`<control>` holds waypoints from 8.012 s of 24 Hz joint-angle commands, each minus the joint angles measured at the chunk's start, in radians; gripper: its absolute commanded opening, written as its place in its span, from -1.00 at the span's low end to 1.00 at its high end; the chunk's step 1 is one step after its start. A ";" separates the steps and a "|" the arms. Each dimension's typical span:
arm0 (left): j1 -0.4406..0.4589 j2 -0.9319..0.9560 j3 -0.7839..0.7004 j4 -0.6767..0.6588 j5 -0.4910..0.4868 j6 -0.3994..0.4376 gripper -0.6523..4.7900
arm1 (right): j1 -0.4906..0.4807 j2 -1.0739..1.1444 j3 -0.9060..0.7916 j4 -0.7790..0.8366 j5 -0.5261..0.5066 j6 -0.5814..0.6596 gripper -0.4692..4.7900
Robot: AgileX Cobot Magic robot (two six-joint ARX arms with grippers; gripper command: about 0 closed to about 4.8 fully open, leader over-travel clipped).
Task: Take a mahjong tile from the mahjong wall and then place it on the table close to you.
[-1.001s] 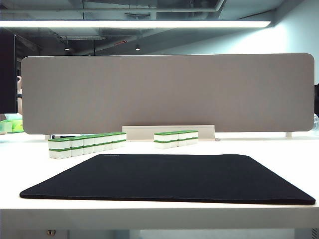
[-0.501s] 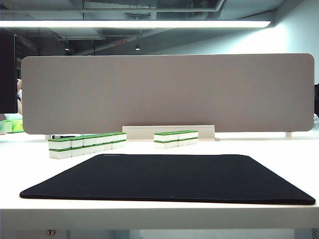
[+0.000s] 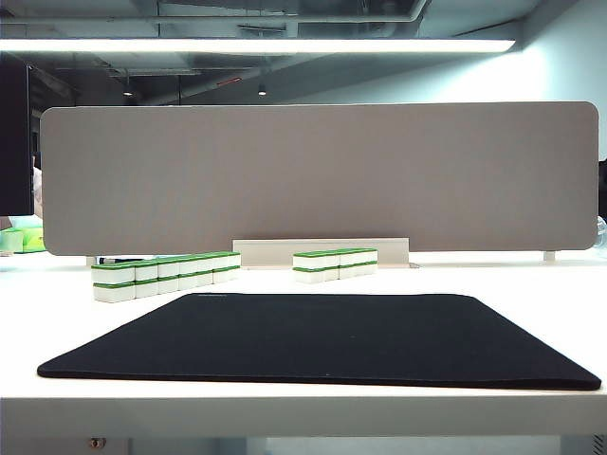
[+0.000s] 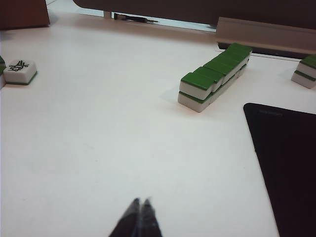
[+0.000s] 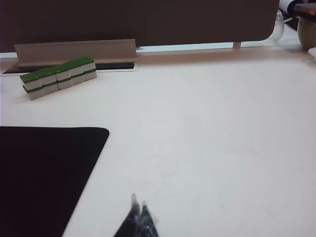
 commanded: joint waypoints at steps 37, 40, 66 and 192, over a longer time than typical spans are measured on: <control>-0.001 0.000 0.001 -0.009 0.032 -0.003 -0.78 | 0.007 0.563 0.451 0.081 -0.394 -0.003 -0.83; -0.001 0.000 0.001 -0.009 0.032 -0.003 -0.78 | 0.038 0.572 0.453 0.108 -0.427 -0.003 -0.83; -0.001 0.106 0.257 -0.010 0.256 -0.186 -0.78 | 0.266 0.570 0.453 0.062 -0.425 -0.003 -0.83; -0.166 2.259 2.171 -1.121 0.102 0.513 -0.09 | 0.264 0.570 0.452 -0.012 -0.421 -0.003 -0.83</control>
